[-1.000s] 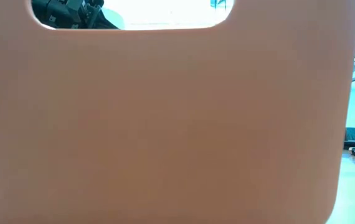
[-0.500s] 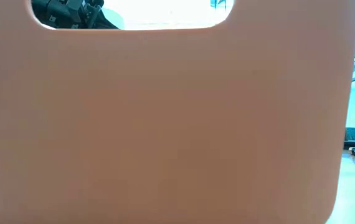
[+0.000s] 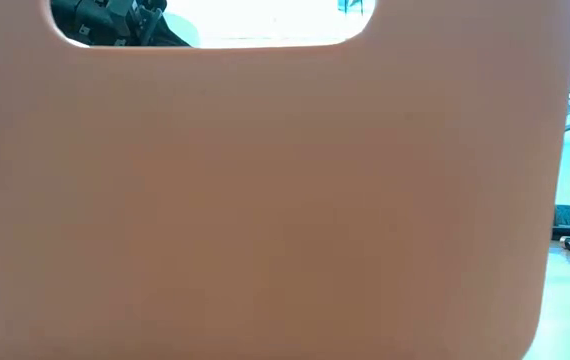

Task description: Sort batteries

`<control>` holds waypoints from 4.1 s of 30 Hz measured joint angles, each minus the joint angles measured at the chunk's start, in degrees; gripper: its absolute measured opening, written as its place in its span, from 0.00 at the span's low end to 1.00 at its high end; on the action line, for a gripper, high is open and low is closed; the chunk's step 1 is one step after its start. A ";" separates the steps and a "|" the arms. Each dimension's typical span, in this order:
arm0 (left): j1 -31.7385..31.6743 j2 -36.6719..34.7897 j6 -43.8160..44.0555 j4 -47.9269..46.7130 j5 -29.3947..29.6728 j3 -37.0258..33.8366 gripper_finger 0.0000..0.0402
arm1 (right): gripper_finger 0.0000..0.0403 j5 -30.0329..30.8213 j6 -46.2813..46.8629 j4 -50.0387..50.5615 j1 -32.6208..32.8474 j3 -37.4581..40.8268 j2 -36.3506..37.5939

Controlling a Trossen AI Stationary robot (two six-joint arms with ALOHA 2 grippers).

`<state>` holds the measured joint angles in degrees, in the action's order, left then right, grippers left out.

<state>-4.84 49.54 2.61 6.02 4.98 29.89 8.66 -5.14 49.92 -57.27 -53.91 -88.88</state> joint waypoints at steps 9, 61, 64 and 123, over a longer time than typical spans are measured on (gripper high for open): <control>0.00 0.00 -0.01 0.03 0.01 0.00 0.24 | 0.48 -3.07 5.89 6.61 3.55 0.00 0.00; 0.00 0.00 -3.10 -0.04 0.06 0.00 0.24 | 0.00 -1.34 3.95 -20.56 2.99 5.55 7.37; 0.00 0.01 -3.10 -0.04 0.13 0.00 0.24 | 0.00 -1.20 5.44 -13.08 2.99 5.55 9.24; -0.02 5.44 -4.50 6.64 -0.22 0.00 0.24 | 0.42 -9.88 26.39 -36.01 26.30 -0.02 -2.20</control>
<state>-4.86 54.98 -1.89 12.66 4.75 29.89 -1.22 21.26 13.91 -30.97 -53.93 -91.08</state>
